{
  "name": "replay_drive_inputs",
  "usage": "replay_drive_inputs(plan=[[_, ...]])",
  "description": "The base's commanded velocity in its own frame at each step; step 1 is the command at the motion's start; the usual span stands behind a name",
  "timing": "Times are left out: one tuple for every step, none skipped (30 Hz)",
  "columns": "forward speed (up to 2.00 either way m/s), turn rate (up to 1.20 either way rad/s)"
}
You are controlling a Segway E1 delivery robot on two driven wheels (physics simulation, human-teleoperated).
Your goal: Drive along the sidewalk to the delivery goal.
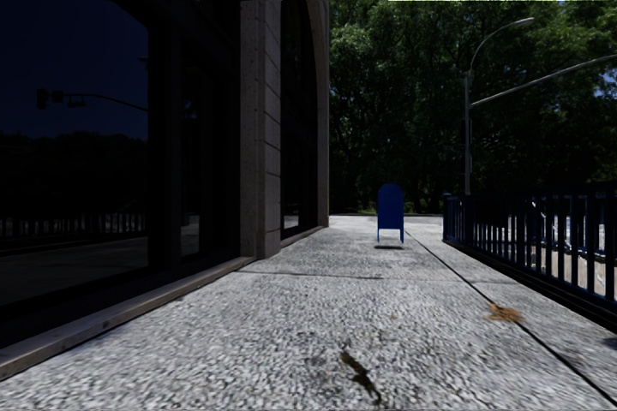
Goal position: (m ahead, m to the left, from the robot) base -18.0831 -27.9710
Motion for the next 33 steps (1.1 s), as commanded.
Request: replay_drive_inputs(plan=[[2.0, 0.0], [2.0, 0.0], [2.0, 0.0], [2.0, 0.0], [2.0, 0.0], [2.0, 0.0], [2.0, 0.0], [2.0, 0.0], [2.0, 0.0], [2.0, 0.0], [2.0, 0.0], [2.0, 0.0], [2.0, 0.0], [2.0, 0.0], [2.0, 0.0], [2.0, 0.0], [2.0, 0.0], [2.0, 0.0], [2.0, 0.0], [2.0, 0.0], [2.0, 0.0], [2.0, 0.0], [2.0, -0.18], [2.0, -0.69], [2.0, -0.99], [2.0, -1.2], [2.0, -1.2], [2.0, -1.2], [2.0, -0.54], [2.0, -0.54], [2.0, -0.08], [2.0, -0.04], [2.0, -0.02]])
